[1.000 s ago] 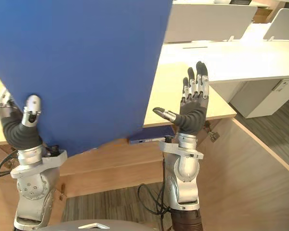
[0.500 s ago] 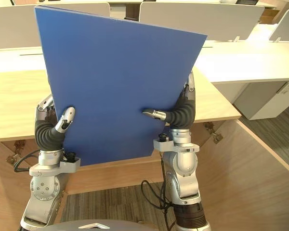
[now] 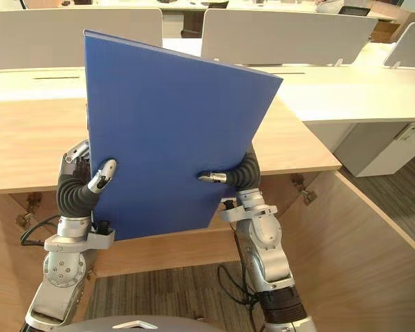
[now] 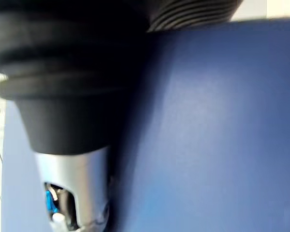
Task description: Walk over to the cabinet, pick up the folder, carry it to the office cabinet, place the folder inside the office cabinet, then close the office cabinet door
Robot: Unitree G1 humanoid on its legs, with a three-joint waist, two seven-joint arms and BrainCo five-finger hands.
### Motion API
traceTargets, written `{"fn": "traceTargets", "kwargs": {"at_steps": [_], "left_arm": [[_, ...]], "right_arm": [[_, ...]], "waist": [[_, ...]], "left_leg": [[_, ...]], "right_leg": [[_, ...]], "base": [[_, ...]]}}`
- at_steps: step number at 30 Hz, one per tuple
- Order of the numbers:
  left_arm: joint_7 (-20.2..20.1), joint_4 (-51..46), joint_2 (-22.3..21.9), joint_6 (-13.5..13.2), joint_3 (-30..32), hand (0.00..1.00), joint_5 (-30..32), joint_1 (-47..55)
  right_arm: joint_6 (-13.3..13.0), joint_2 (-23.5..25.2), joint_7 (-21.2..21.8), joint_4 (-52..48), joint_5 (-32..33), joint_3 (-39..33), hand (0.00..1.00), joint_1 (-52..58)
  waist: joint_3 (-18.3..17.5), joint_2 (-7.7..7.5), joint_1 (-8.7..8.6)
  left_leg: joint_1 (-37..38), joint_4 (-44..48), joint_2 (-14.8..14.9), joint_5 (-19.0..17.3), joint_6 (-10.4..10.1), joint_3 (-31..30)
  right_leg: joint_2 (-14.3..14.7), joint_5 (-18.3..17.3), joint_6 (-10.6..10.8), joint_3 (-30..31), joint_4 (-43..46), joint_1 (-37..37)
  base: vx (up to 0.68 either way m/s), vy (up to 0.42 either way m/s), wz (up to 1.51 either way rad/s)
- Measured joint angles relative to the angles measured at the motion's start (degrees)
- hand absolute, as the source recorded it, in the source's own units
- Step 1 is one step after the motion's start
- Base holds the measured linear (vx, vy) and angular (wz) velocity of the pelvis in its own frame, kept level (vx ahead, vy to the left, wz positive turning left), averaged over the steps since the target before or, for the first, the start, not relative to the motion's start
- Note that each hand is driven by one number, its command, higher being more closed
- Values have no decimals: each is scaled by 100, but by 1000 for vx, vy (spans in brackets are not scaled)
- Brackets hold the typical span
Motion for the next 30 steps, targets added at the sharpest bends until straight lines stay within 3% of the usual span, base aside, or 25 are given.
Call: {"fn": "traceTargets", "kwargs": {"at_steps": [9,16,17,25,30], "left_arm": [[7,-48,339,-28,12,100,175,-72],[12,-39,386,-36,43,100,245,-115],[36,-28,380,-36,43,0,244,-114],[49,94,324,-125,149,0,257,17],[181,195,14,-186,566,0,253,362]], "right_arm": [[266,-544,226,420,200,468,100,4],[330,-567,254,422,201,496,100,4],[314,-512,250,421,202,486,100,4],[200,6,199,389,56,380,100,3],[188,455,138,-51,-315,221,100,20]], "waist": [[-271,-86,17],[-380,-67,24],[-382,-64,24],[-424,-52,31],[-426,-46,46]], "left_leg": [[-116,0,0,60,5,-1],[-168,0,-1,70,4,0],[-169,0,0,71,3,0],[-182,1,9,69,1,-6],[-193,1,11,66,-1,-29]], "right_leg": [[-1,25,-19,11,-18,-115],[0,38,-29,25,-28,-162],[2,41,-32,26,-31,-162],[12,49,-35,22,-75,-152],[10,46,-31,2,-81,-147]], "base": [[-22,2,0],[0,0,0],[0,0,0],[0,0,0],[0,0,1]]}}
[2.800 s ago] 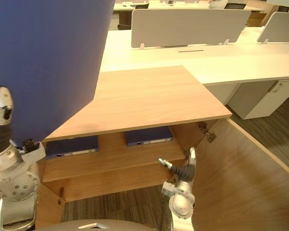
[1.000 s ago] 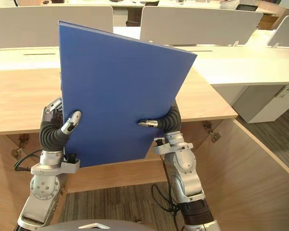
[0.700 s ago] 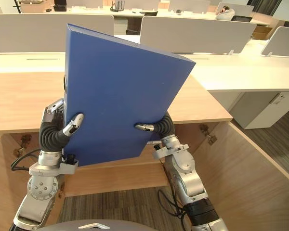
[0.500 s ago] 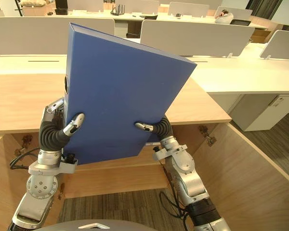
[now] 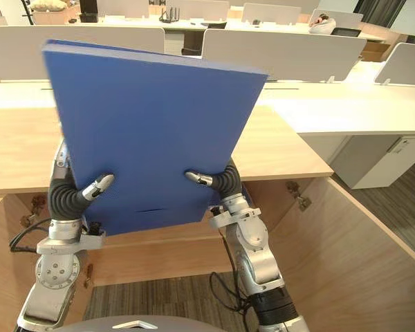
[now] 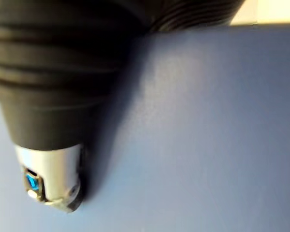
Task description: Walk over to the cabinet, pick up the folder, carry it to the office cabinet, place the folder inside the office cabinet, then close the office cabinet door
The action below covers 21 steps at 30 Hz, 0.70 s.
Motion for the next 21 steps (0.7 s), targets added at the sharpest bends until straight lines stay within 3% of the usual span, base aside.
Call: {"fn": "traceTargets", "kwargs": {"at_steps": [7,13,21], "left_arm": [[146,687,-534,60,969,0,-14,621],[250,1340,-814,364,1625,0,-25,1025],[325,2041,-1059,515,1955,0,-30,1120]], "right_arm": [[-237,700,-243,-262,-190,-369,100,331],[-237,823,-411,-261,-507,-708,100,590],[-229,827,-514,-207,-1106,-755,100,764]], "waist": [[14,14,67],[56,1,134],[101,-41,190]], "left_leg": [[0,-1,-12,-22,-31,-148],[-39,-1,-9,-24,-35,-214],[-92,0,-11,-7,-11,-337]], "right_leg": [[-32,-45,37,-157,4,81],[-36,-60,40,-243,3,86],[-38,-65,49,-369,18,122]], "base": [[0,2,11],[-3,0,7],[22,-3,7]]}}
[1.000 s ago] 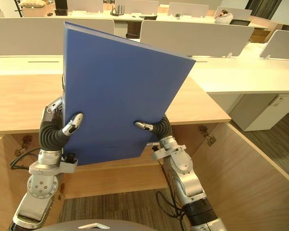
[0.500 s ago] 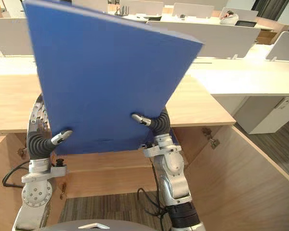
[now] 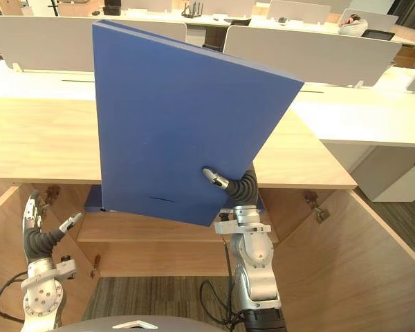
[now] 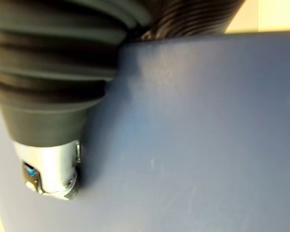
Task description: Walk over to the cabinet, pick up the folder, carry it to the office cabinet, place the folder inside the office cabinet, then close the office cabinet door
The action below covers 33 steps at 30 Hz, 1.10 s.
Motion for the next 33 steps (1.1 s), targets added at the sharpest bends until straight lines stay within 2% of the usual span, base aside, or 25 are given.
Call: {"fn": "traceTargets", "kwargs": {"at_steps": [4,8,14,15,16,17,22,24,26,27,28,30,33], "left_arm": [[-25,640,-33,60,-7,0,1,-8],[-237,1971,-20,201,-42,0,-48,-132],[-395,3327,38,346,-82,0,-96,-246],[-429,3656,122,362,-113,0,-96,-290],[-468,3992,197,396,-124,0,-101,-385],[-471,4135,223,406,-123,0,-103,-405],[-496,4917,461,478,-116,0,-204,-571],[-510,5054,526,496,-123,0,-205,-618],[-511,5185,612,506,-140,0,-202,-806],[-511,5218,701,506,-240,0,-199,-1026],[-513,5233,720,506,-277,0,-195,-1142],[-516,5273,717,501,-426,0,-191,-1497],[-515,5239,769,465,-469,0,-192,-1768]], "right_arm": [[1,-2,-73,66,-208,24,100,60],[32,-28,-127,554,-424,308,100,116],[33,-48,-166,869,-884,746,100,193],[26,-30,-176,1013,-975,847,100,193],[26,-32,-209,1186,-1055,951,100,174],[26,-32,-248,1261,-1130,1010,100,186],[31,-95,-306,1740,-1656,1418,100,169],[30,-198,-311,1784,-1797,1614,100,137],[30,-288,-317,1818,-1893,1767,100,-9],[31,-326,-362,1825,-2053,1819,100,-196],[32,-357,-379,1836,-2098,1832,100,-311],[21,-521,-506,1986,-2279,1946,100,-797],[15,-607,-558,2067,-2552,2140,100,-1213]], "waist": [[77,-18,38],[185,-11,49],[216,-11,48],[270,44,50],[310,-39,48],[361,34,53],[430,81,95],[452,103,106],[702,89,92],[1018,56,86],[1190,89,84],[1627,365,84],[1982,537,83]], "left_leg": [[3,0,0,7,10,-60],[4,0,5,8,9,-63],[11,1,34,-6,-11,0],[26,1,38,-14,-20,7],[102,1,49,-23,-31,19],[100,1,55,-50,-68,26],[75,2,111,-138,-76,205],[-89,11,137,-148,-65,330],[-373,250,140,-148,-92,364],[-768,884,165,-353,-66,349],[-995,1267,204,-512,-60,346],[-1849,2559,409,-1043,-48,324],[-2547,3439,537,-1420,-33,272]], "right_leg": [[-1,-20,-13,-56,26,2],[0,-53,-33,-60,70,-17],[1,-74,-88,-1,71,-36],[16,-61,-101,1,35,11],[24,-52,-104,10,5,78],[29,-53,-106,16,-5,71],[86,-92,-92,183,5,0],[75,-178,-133,304,257,-356],[46,-254,-195,393,688,-759],[-6,-291,-201,396,1018,-1017],[-9,-328,-206,397,1169,-1131],[25,-545,-187,392,1822,-1687],[4,-916,-208,400,2712,-2378]], "base": [[14,-8,8],[0,0,0],[0,-1,-4],[4,-5,-7],[-17,-9,-5],[-33,-12,-7],[-19,-10,-15],[-36,4,-31],[19,3,-14],[-9,-11,7],[-85,-16,7],[-141,19,-1],[-173,40,0]]}}
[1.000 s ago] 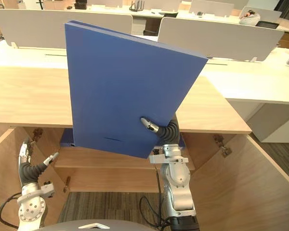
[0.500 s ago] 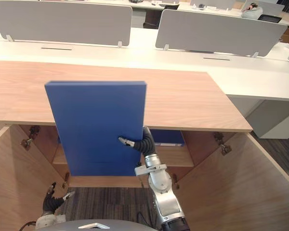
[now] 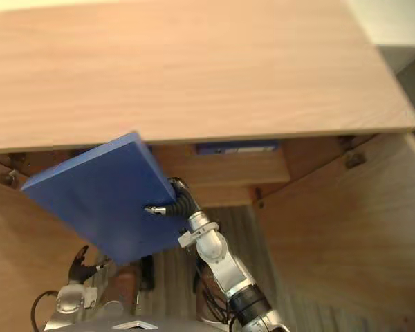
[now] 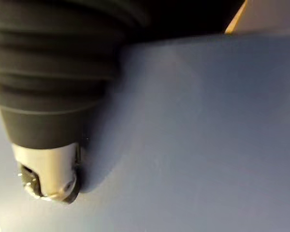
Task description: Walk over to the cabinet, pick up the folder, carry it to the office cabinet, place the folder inside the office cabinet, then close the office cabinet door
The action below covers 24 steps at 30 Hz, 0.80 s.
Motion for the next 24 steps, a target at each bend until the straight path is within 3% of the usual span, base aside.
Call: {"fn": "traceTargets", "kwargs": {"at_steps": [9,16,21,24], "left_arm": [[7,-801,20,-86,-150,0,-7,-321],[51,-2018,-226,-94,-150,0,-11,-631],[-73,-4021,-361,-198,-152,0,-78,-141],[-84,-4271,-412,-225,50,0,-128,-52]], "right_arm": [[185,2,-493,-219,-394,-92,100,-529],[250,188,-983,-1159,-312,-843,100,-995],[262,339,-1117,-1236,424,-1757,100,-1046],[262,364,-1201,-1243,982,-2167,100,-1152]], "waist": [[460,105,77],[807,130,240],[981,224,387],[994,226,457]], "left_leg": [[-2005,1852,254,-574,-5,-105],[-3366,2971,488,-853,16,-109],[-4111,3598,555,-1005,34,-237],[-4427,3800,586,-1057,13,-252]], "right_leg": [[-129,-637,-83,14,1913,-1991],[-195,-991,-145,108,3144,-3392],[-211,-1226,-177,131,3814,-4119],[-213,-1314,-207,159,4065,-4466]], "base": [[-116,12,2],[-103,-19,-2],[-62,-70,2],[-40,-69,0]]}}
